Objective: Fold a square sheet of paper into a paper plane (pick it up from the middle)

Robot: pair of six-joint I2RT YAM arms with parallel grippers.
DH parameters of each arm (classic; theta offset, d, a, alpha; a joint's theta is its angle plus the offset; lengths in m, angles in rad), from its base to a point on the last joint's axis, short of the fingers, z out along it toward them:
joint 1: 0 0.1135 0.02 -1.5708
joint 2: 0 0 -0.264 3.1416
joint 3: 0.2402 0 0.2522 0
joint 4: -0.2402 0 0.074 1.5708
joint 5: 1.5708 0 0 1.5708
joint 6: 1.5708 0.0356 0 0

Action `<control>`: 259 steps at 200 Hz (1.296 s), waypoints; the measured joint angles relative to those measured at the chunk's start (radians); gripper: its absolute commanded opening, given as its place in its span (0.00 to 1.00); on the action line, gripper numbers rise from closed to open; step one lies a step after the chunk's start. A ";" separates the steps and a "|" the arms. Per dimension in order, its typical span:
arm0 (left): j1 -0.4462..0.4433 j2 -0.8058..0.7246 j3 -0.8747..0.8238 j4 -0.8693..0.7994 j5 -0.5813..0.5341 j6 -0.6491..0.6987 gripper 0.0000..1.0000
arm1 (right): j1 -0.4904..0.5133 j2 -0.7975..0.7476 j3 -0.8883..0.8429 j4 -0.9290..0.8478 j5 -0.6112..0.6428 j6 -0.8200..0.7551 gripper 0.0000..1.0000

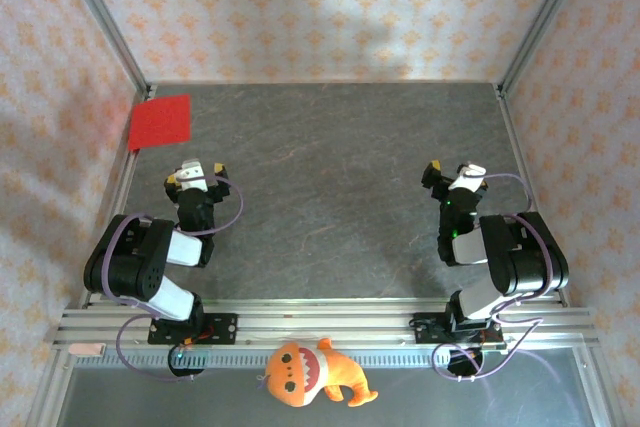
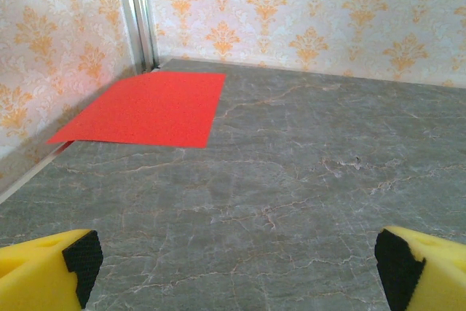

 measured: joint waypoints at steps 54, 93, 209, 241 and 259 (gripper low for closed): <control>0.000 0.000 0.000 0.000 0.001 0.000 0.99 | 0.000 0.000 0.000 0.000 -0.009 0.000 1.00; 0.000 -0.089 0.021 -0.101 0.002 -0.004 0.99 | 0.000 -0.048 0.010 -0.072 -0.036 -0.009 1.00; 0.060 0.160 0.894 -1.091 0.132 -0.182 0.99 | 0.000 -0.294 0.291 -0.706 -0.446 0.363 1.00; 0.140 0.367 1.125 -1.262 0.189 -0.207 0.99 | 0.000 -0.303 0.291 -0.716 -0.537 0.449 1.00; 0.174 0.473 1.253 -1.329 0.209 -0.207 0.99 | 0.000 -0.303 0.291 -0.716 -0.575 0.488 1.00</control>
